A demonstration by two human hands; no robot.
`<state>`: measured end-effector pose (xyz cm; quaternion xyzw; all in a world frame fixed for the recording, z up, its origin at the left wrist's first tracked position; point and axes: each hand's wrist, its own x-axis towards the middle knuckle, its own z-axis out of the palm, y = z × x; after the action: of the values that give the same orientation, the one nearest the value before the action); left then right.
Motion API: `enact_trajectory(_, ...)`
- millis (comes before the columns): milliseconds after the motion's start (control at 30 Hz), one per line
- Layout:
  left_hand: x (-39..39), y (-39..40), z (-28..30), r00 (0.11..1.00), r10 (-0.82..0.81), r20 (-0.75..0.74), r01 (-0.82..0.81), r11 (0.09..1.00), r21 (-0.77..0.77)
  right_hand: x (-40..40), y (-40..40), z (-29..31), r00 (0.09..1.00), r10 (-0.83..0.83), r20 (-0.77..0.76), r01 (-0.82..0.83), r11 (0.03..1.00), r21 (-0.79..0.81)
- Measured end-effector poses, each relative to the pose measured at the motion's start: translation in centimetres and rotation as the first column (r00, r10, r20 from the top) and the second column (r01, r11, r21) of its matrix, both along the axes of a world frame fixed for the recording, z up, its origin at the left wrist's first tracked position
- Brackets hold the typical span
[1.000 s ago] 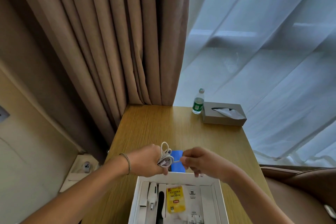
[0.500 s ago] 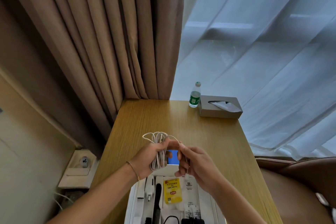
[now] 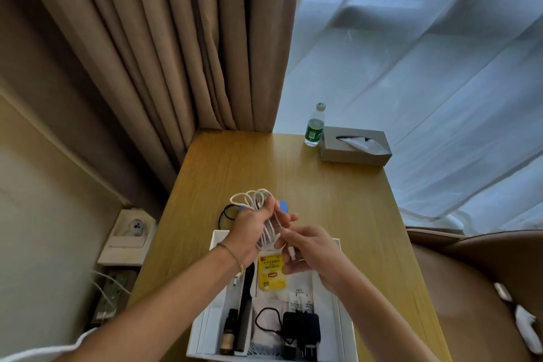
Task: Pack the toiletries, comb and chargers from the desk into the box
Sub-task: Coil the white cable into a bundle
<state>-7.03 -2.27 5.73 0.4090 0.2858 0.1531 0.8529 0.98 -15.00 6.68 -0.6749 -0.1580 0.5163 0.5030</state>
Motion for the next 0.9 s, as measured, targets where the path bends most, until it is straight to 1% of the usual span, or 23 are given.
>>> enact_trajectory(67,0.1,0.3,-0.6,0.997,0.039,-0.062,-0.036,0.998,0.053,0.6,-1.0,-0.7,1.0,-0.008,0.016,0.009,0.999,-0.048)
enact_trajectory(133,-0.1,0.3,-1.2,0.986,0.036,-0.161,-0.012,0.989,0.148,1.2,-2.0,-1.4,0.998,-0.057,0.004,0.057,0.996,-0.064)
enact_trajectory(200,-0.4,0.2,-2.2,0.962,0.006,-0.272,0.064,0.967,0.248,1.7,-3.1,-2.0,0.994,-0.109,-0.005,0.108,0.992,-0.062)
enact_trajectory(267,-0.7,-0.1,-3.4,0.924,-0.041,-0.381,0.183,0.92,0.346,2.1,-3.9,-2.4,0.991,-0.135,-0.009,0.134,0.99,-0.054)
enact_trajectory(300,-0.8,-0.4,-4.2,0.897,-0.055,-0.439,0.259,0.87,0.419,2.2,-4.3,-2.6,0.99,-0.142,-0.011,0.141,0.989,-0.049)
enact_trajectory(333,-0.9,-0.6,-4.9,0.867,-0.061,-0.494,0.339,0.798,0.498,2.2,-4.7,-2.7,0.989,-0.146,-0.01,0.146,0.988,-0.046)
enact_trajectory(433,-1.0,-1.5,-7.1,0.796,-0.056,-0.603,0.542,0.508,0.67,2.0,-5.6,-3.2,0.987,-0.161,-0.009,0.16,0.986,-0.042)
enact_trajectory(500,-0.7,-2.0,-8.3,0.744,-0.027,-0.668,0.642,0.311,0.701,1.9,-6.2,-3.5,0.987,-0.163,-0.014,0.162,0.986,-0.038)
enact_trajectory(533,-0.6,-2.3,-8.9,0.715,-0.014,-0.699,0.683,0.226,0.694,1.9,-6.5,-3.7,0.987,-0.161,-0.016,0.16,0.986,-0.035)
enact_trajectory(567,-0.4,-2.5,-9.4,0.683,-0.006,-0.73,0.721,0.161,0.674,1.8,-6.9,-3.9,0.987,-0.159,-0.016,0.158,0.987,-0.032)
enact_trajectory(633,0.0,-3.0,-10.3,0.616,0.004,-0.787,0.786,0.064,0.615,1.8,-7.5,-4.2,0.987,-0.162,-0.014,0.161,0.986,-0.031)
enact_trajectory(700,0.4,-3.5,-11.3,0.573,0.025,-0.819,0.819,-0.028,0.573,1.7,-8.0,-4.5,0.985,-0.171,-0.02,0.17,0.985,-0.037)
enact_trajectory(900,0.9,-4.2,-13.1,0.549,0.08,-0.832,0.828,-0.185,0.529,1.1,-9.2,-4.9,0.985,-0.174,-0.021,0.172,0.984,-0.049)
